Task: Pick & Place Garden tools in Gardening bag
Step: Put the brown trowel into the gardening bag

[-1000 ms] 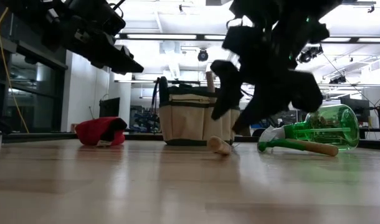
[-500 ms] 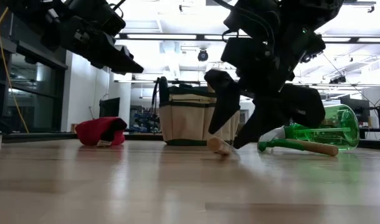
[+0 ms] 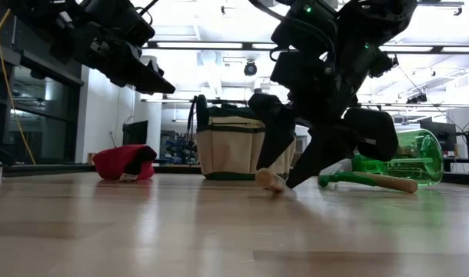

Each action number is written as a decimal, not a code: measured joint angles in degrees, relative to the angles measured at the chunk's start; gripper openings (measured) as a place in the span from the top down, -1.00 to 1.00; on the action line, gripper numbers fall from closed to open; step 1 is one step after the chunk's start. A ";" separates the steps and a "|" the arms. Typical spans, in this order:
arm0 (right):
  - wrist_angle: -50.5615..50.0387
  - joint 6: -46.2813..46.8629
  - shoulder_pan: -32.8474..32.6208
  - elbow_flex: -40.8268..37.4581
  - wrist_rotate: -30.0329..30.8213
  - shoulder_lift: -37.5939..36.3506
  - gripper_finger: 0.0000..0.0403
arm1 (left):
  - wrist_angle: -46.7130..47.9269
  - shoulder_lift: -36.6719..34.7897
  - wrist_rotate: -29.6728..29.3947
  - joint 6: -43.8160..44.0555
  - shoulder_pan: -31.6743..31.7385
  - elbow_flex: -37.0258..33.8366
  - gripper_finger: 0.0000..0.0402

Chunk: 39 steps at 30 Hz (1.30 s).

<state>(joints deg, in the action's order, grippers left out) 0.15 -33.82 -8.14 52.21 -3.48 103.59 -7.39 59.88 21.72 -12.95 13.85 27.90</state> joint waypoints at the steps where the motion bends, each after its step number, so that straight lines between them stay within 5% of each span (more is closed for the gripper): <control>1: 0.01 -0.36 0.00 0.00 -0.03 0.00 -0.06 | 0.00 0.00 -0.01 0.00 0.00 0.00 0.24; 11: -1.25 -2.89 0.00 0.00 0.17 0.00 0.23 | 0.08 0.00 0.00 0.00 0.00 0.00 0.24; 28: -0.38 -5.12 0.03 0.11 0.10 2.49 0.30 | 0.56 0.00 0.02 0.00 0.00 0.00 0.24; 39: -0.41 -0.73 0.02 0.09 -0.07 2.60 0.75 | 1.25 0.00 0.03 0.31 0.00 0.00 0.24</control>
<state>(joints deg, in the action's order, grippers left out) -0.26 -34.55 -8.12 52.29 -3.55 106.19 -6.14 59.88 21.76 -12.64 13.85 27.90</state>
